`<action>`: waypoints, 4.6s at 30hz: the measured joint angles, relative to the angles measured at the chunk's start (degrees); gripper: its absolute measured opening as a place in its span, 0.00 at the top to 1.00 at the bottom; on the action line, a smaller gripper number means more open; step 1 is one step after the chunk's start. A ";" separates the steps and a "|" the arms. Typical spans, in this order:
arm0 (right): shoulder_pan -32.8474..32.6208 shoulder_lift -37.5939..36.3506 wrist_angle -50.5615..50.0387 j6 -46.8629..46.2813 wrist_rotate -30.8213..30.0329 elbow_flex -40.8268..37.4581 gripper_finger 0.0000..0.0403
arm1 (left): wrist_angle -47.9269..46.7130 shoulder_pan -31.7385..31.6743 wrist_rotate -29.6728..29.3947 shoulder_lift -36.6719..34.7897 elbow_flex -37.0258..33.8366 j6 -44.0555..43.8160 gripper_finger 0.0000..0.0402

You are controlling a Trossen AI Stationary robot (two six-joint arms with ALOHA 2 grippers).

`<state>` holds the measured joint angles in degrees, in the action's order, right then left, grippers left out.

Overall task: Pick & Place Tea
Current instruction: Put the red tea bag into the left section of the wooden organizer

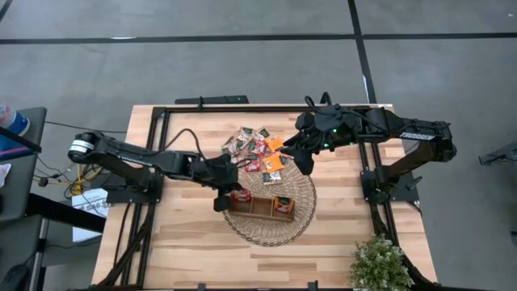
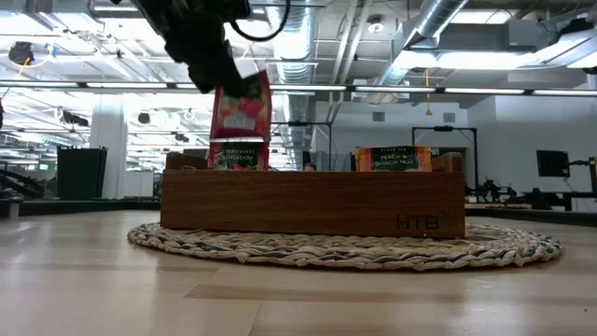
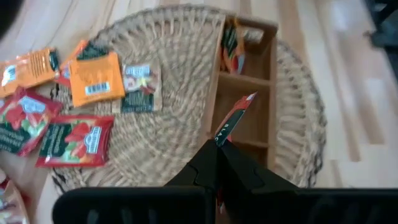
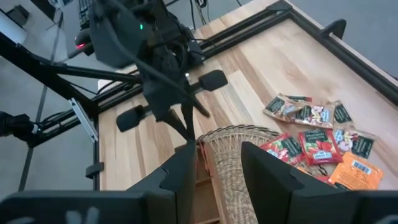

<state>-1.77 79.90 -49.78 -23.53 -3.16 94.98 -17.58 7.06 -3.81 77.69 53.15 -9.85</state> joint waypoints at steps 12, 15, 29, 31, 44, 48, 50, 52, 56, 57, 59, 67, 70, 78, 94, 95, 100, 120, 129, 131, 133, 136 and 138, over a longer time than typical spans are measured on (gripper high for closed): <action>-0.01 -0.02 -2.10 0.02 0.16 0.00 0.71 | 0.13 3.12 -4.40 3.52 -0.01 -0.04 1.00; -0.03 -0.02 -2.07 0.02 0.17 0.00 0.71 | -0.14 3.11 -4.98 4.23 -0.02 -0.04 1.00; -0.05 -0.04 -0.70 0.01 0.15 0.00 0.71 | 0.90 3.12 -7.33 6.74 -0.02 0.17 1.00; -0.06 -0.04 -0.68 0.00 0.16 0.00 0.71 | 0.56 3.12 -7.39 6.73 -0.02 0.26 1.00; -0.06 -0.04 -0.53 0.00 0.13 0.00 0.71 | 0.41 3.12 -7.97 6.73 -0.02 0.17 1.00; -0.06 -0.04 -0.53 0.00 0.13 0.00 0.71 | 0.96 3.12 -7.82 6.74 -0.02 0.17 1.00; -0.06 -0.04 -0.53 0.00 0.13 0.00 0.71 | 0.98 3.12 -7.40 6.74 -0.02 0.15 1.00; -0.06 -0.04 -0.53 0.00 0.13 0.00 0.71 | 0.98 3.12 -7.36 6.74 -0.02 0.13 1.00; -0.09 -0.04 -0.53 0.00 0.12 0.00 0.71 | 0.98 3.12 -7.07 6.74 -0.02 -0.11 0.97; -0.10 -0.04 -0.53 0.00 0.13 0.00 0.71 | 0.98 3.12 -7.07 6.74 -0.02 -0.11 0.95; -0.12 -0.04 -0.53 0.00 0.13 0.00 0.71 | 0.98 3.12 -7.07 6.74 -0.02 -0.11 0.93; -0.11 -0.04 -0.53 0.00 0.13 0.00 0.71 | 1.00 3.12 -7.07 6.74 -0.02 -0.26 0.82; -0.10 -0.04 -0.53 0.00 0.13 0.00 0.71 | 1.00 3.12 -7.19 6.72 -0.02 -0.26 0.79; -0.12 -0.04 -0.55 0.02 0.13 0.00 0.71 | 2.07 3.49 -10.99 2.88 -0.02 -0.24 0.78; -0.14 0.13 2.42 1.54 0.13 0.00 0.71 | -4.06 -18.53 -15.78 -2.75 5.37 -24.03 0.78; -0.14 0.13 2.42 1.55 0.13 0.00 0.71 | -4.53 -20.10 -14.53 -2.60 5.91 -24.04 0.78; -0.14 0.13 2.64 1.64 0.13 0.00 0.71 | -8.87 -26.87 -11.26 -0.59 8.76 -22.53 0.78; -3.01 6.23 5.26 3.04 1.82 -0.15 0.71 | -21.84 -41.52 0.48 24.07 18.01 -22.98 0.78; -3.05 6.01 6.75 3.02 1.75 0.00 0.71 | -22.30 -41.73 0.60 29.03 18.01 -22.58 0.70; -3.05 6.01 6.77 3.04 1.77 0.00 0.71 | -21.67 -41.73 1.11 29.05 18.01 -22.54 0.66; -3.01 6.01 7.07 3.03 1.75 -0.02 0.71 | -20.66 -41.71 1.00 29.05 18.01 -22.17 0.61; -2.99 6.01 6.99 3.02 1.75 -0.01 0.71 | -19.88 -41.71 1.00 29.05 18.01 -22.14 0.55; -2.99 6.01 7.02 3.02 1.75 0.00 0.71 | -19.53 -41.71 1.00 29.48 18.01 -21.73 0.54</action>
<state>-4.75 85.91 -42.75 -20.51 -1.41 94.98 -37.12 -34.65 -2.81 107.17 71.16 -31.57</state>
